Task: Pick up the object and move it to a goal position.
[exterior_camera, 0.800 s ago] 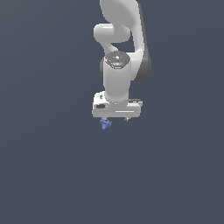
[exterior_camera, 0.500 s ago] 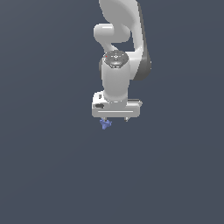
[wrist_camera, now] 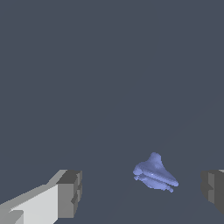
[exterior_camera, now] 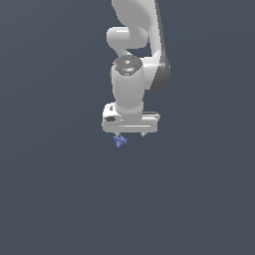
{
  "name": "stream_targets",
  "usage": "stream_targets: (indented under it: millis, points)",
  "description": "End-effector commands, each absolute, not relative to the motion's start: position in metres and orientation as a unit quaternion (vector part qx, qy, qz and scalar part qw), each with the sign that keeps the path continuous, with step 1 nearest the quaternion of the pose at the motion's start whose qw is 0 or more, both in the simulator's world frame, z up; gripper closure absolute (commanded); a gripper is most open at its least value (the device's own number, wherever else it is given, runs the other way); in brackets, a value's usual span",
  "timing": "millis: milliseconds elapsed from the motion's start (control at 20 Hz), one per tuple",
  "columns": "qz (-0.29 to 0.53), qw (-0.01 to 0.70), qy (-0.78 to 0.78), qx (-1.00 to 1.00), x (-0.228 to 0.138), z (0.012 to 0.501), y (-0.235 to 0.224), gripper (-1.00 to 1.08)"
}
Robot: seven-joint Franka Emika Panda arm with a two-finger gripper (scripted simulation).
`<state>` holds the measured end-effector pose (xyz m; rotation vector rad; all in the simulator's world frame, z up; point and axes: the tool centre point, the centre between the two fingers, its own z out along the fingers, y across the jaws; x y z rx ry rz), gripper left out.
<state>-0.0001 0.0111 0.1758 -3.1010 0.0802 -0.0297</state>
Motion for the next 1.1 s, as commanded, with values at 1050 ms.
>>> stream_targets:
  millis: [1050]
  points:
    - [-0.007,0.006,-0.182,-0.983,-0.022,0.139,-0.011,-0.92]
